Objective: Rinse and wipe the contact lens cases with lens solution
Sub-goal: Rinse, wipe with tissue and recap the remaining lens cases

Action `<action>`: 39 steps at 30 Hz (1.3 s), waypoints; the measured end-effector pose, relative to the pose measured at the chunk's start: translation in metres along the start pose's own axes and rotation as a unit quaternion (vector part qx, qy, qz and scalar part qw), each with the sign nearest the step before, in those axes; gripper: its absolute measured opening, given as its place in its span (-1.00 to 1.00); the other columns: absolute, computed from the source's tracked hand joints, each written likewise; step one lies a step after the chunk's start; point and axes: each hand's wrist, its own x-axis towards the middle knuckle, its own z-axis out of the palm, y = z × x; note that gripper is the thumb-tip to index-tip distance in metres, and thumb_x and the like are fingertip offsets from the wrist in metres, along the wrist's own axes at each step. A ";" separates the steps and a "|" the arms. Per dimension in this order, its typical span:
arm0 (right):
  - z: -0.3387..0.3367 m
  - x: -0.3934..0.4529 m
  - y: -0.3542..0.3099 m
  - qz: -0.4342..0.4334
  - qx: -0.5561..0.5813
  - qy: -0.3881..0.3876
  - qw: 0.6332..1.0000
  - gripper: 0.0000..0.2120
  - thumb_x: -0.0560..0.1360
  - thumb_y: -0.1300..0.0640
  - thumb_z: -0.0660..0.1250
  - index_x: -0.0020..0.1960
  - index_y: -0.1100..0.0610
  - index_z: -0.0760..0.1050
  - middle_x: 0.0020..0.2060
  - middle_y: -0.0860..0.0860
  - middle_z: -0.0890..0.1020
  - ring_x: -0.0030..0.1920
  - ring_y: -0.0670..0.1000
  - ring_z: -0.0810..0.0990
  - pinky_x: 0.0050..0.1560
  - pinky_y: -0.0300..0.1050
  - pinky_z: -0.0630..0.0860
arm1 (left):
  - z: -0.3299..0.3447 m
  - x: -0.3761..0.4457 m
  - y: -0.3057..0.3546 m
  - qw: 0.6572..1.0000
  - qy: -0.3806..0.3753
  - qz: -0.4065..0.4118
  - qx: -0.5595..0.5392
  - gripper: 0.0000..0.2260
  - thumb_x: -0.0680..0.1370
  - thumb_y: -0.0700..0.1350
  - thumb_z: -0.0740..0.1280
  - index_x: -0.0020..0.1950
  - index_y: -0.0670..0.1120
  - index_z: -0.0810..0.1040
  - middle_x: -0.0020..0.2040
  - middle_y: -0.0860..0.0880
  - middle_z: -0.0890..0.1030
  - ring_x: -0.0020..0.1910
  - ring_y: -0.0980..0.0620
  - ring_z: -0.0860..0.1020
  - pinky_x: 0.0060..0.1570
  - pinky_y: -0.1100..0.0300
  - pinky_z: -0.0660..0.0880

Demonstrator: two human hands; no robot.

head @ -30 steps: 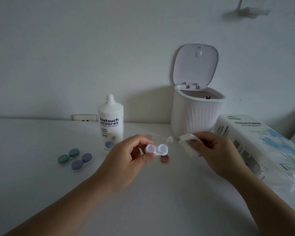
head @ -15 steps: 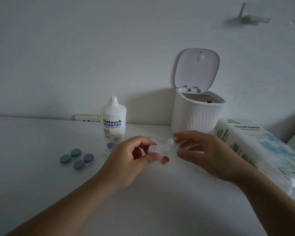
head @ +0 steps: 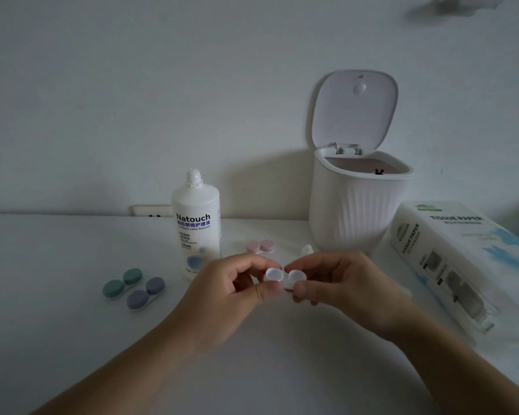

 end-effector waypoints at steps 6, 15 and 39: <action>0.001 -0.002 0.001 0.005 0.024 0.040 0.999 -0.72 0.36 -0.08 0.49 0.02 -0.02 0.71 -0.17 0.12 0.74 -0.17 0.07 0.70 -0.18 -0.17 0.56 | -0.003 -0.005 0.008 0.971 0.128 0.149 0.134 -0.86 0.49 0.10 0.46 -0.04 0.08 0.66 -0.16 0.31 0.62 -0.43 0.19 0.42 -0.33 0.43 0.37; 0.002 -0.001 0.012 0.017 0.049 0.103 0.993 -0.89 0.48 0.08 0.46 -0.01 -0.04 0.71 -0.21 0.11 0.76 -0.20 0.05 0.71 -0.22 -0.13 0.50 | -0.042 -0.001 0.024 0.898 0.398 0.092 0.163 -0.56 0.44 0.00 0.51 0.27 0.09 0.46 0.11 0.11 0.49 0.04 0.02 0.51 0.06 0.20 0.44; 0.008 0.000 0.007 0.022 0.086 0.117 0.989 -0.68 0.30 -0.07 0.51 -0.04 0.10 0.70 -0.22 0.20 0.74 -0.20 0.15 0.68 -0.20 -0.18 0.58 | -0.057 0.012 0.000 0.962 0.224 0.012 0.159 -0.43 0.28 -0.06 0.65 0.18 0.27 0.50 0.11 0.31 0.63 0.16 0.29 0.58 0.06 0.35 0.47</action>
